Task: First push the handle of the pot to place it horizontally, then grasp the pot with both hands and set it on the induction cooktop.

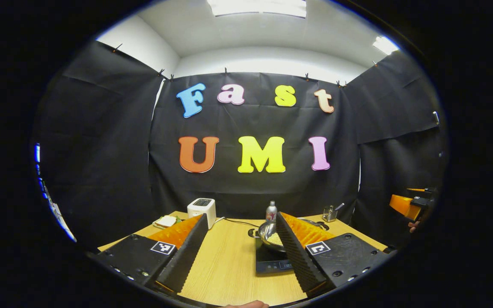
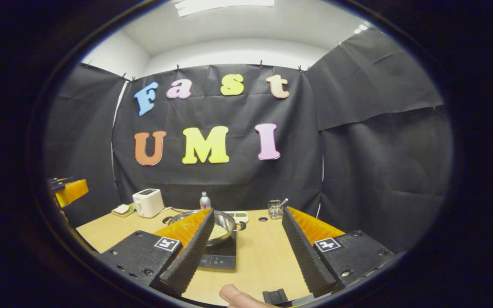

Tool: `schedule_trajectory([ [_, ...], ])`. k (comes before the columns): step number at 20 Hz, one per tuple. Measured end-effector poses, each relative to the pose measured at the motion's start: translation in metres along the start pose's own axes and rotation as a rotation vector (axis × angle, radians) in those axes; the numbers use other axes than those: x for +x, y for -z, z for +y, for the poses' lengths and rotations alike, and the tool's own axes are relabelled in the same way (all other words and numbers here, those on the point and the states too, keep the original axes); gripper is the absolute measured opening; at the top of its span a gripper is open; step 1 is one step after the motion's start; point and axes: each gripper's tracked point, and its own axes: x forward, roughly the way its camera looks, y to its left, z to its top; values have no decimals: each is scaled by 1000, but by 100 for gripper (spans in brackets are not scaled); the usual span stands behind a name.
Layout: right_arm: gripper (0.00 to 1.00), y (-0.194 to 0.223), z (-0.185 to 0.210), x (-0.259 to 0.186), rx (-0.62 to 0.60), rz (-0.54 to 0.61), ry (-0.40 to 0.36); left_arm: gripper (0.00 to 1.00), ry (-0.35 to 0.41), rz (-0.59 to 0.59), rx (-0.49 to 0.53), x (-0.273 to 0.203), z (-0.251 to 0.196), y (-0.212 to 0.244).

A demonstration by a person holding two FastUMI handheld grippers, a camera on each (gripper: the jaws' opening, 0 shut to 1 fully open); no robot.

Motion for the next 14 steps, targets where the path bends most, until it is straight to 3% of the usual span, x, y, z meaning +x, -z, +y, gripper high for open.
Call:
schedule_trajectory([
  [5, 98, -23, -19, -19, 3, -67, 30, 95, 9, -22, 19, -18, -11, -14],
  [14, 98, -34, 3, -28, 7, -116, -31, 95, 24, -44, 66, -27, -18, -14],
])
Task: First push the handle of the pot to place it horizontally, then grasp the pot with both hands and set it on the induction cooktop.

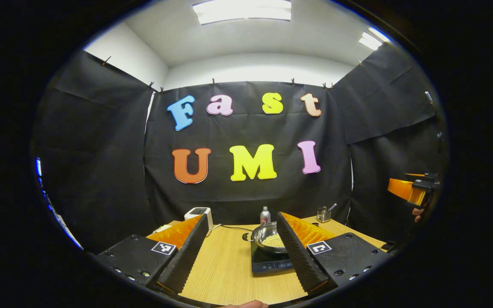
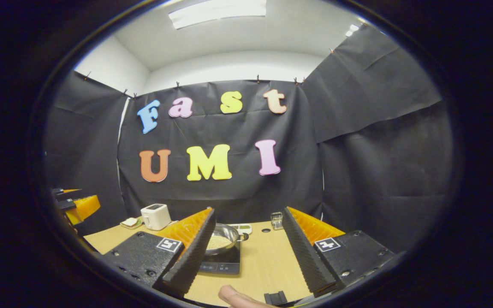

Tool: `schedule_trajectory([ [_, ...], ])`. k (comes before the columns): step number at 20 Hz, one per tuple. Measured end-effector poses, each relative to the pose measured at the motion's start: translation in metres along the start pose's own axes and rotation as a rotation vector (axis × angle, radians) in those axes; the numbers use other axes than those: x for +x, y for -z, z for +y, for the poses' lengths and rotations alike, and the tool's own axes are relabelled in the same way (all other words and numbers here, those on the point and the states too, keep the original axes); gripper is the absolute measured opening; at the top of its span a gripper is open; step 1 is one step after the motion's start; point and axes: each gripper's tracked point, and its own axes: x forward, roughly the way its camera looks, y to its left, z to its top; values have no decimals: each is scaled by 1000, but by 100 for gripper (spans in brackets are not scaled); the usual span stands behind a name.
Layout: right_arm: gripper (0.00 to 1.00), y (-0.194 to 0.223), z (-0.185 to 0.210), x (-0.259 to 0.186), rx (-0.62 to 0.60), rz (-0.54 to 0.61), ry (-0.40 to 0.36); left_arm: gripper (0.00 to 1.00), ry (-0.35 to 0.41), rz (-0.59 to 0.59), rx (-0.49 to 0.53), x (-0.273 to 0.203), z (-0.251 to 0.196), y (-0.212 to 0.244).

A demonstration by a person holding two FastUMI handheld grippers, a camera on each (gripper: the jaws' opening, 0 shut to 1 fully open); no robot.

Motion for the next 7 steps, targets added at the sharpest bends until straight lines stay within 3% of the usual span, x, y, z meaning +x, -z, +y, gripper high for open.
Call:
schedule_trajectory([
  [4, 95, -15, 11, 4, -37, -96, -40, 96, -40, 4, 7, 4, 14, 6],
  [7, 95, -21, 7, 3, -86, -141, -4, 96, -60, 5, -20, 5, 21, 6],
])
